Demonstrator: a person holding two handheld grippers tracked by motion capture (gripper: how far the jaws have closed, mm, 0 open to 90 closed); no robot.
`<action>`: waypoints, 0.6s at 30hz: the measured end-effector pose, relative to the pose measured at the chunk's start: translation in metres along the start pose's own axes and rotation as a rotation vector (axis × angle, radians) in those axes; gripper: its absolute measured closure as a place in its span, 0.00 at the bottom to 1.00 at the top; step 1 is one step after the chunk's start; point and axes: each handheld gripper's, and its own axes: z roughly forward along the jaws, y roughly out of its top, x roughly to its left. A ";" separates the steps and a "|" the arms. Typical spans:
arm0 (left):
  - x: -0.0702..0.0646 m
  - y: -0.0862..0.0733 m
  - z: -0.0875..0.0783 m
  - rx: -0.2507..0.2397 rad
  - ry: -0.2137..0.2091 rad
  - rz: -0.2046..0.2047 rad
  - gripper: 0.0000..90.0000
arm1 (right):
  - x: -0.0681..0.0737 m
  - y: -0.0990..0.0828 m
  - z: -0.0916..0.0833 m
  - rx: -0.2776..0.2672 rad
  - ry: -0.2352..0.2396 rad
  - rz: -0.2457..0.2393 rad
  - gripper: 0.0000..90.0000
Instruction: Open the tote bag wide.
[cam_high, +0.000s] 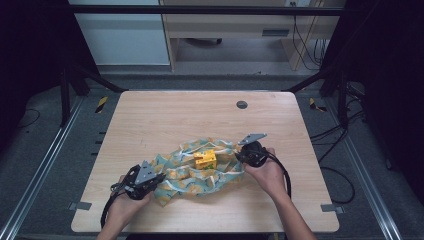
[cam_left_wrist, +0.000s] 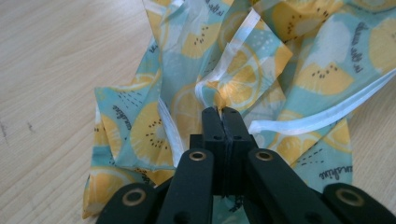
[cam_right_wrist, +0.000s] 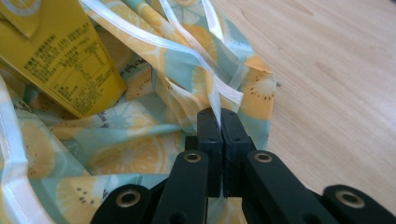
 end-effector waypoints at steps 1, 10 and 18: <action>0.000 0.000 0.001 0.005 0.001 0.000 1.00 | -0.001 -0.002 0.001 0.005 0.001 0.014 0.99; 0.004 -0.003 0.002 0.036 0.027 0.014 1.00 | -0.003 -0.011 0.002 0.016 0.006 0.020 0.99; 0.014 -0.004 0.002 0.022 0.071 -0.009 1.00 | 0.006 -0.022 -0.008 0.007 0.030 0.024 1.00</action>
